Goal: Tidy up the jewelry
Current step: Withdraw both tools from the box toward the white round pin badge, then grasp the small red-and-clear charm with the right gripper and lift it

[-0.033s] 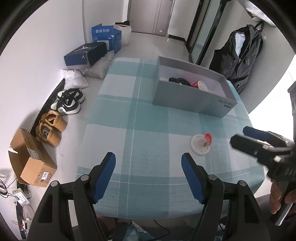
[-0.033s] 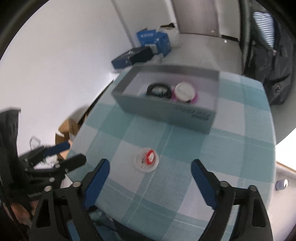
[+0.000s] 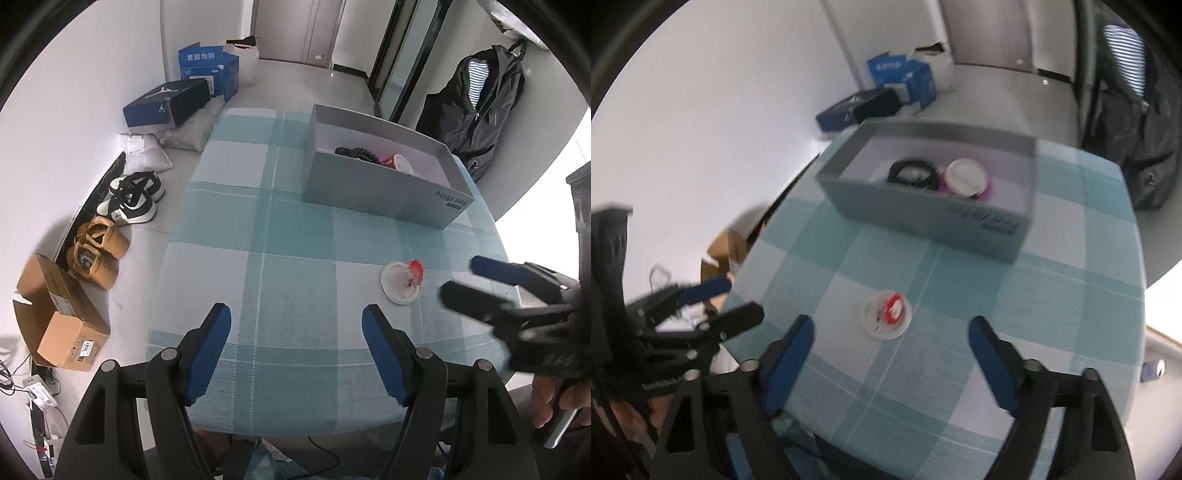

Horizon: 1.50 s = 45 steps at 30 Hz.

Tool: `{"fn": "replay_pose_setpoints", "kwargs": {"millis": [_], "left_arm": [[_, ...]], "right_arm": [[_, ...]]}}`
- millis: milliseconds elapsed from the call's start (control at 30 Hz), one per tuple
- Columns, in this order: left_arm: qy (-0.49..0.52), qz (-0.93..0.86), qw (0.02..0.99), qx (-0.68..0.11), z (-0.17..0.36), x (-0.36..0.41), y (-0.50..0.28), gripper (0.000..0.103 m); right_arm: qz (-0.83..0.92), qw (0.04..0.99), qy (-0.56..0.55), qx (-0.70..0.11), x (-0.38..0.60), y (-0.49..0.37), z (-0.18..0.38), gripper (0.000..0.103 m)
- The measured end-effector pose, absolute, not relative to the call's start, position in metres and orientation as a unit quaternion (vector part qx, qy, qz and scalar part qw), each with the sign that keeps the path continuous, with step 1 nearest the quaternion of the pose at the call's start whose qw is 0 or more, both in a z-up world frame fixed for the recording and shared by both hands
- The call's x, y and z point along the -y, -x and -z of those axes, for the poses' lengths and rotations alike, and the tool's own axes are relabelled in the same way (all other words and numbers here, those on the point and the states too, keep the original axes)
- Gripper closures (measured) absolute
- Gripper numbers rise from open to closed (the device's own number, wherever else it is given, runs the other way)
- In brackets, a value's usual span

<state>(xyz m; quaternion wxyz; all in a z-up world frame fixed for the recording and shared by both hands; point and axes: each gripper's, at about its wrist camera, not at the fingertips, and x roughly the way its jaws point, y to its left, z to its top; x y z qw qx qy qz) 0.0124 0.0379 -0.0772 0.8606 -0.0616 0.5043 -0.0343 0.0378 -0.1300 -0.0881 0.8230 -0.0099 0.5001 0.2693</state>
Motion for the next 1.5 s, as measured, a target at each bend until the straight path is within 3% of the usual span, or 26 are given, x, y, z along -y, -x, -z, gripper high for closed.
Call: {"fn": "replay_pose_setpoints", "kwargs": {"millis": [300, 567, 867, 1500], "left_arm": [[0.062, 0.054, 0.849, -0.522, 0.084, -0.032, -0.018, 0.033], [0.064, 0.058, 0.842, -0.533, 0.085, -0.035, -0.022, 0.033], [0.07, 0.053, 0.836, -0.542, 0.089, -0.037, -0.026, 0.033], [0.054, 0.07, 0.833, -0.546, 0.089, -0.016, -0.034, 0.033]], "right_arm": [[-0.276, 0.814, 0.02, -0.511, 0.115, -0.046, 0.102, 0.041], [-0.279, 0.806, 0.029, -0.521, 0.106, -0.05, 0.109, 0.066], [-0.268, 0.809, 0.04, -0.521, 0.101, -0.052, 0.108, 0.085], [-0.279, 0.829, -0.008, -0.485, 0.133, -0.048, 0.082, 0.086]]}}
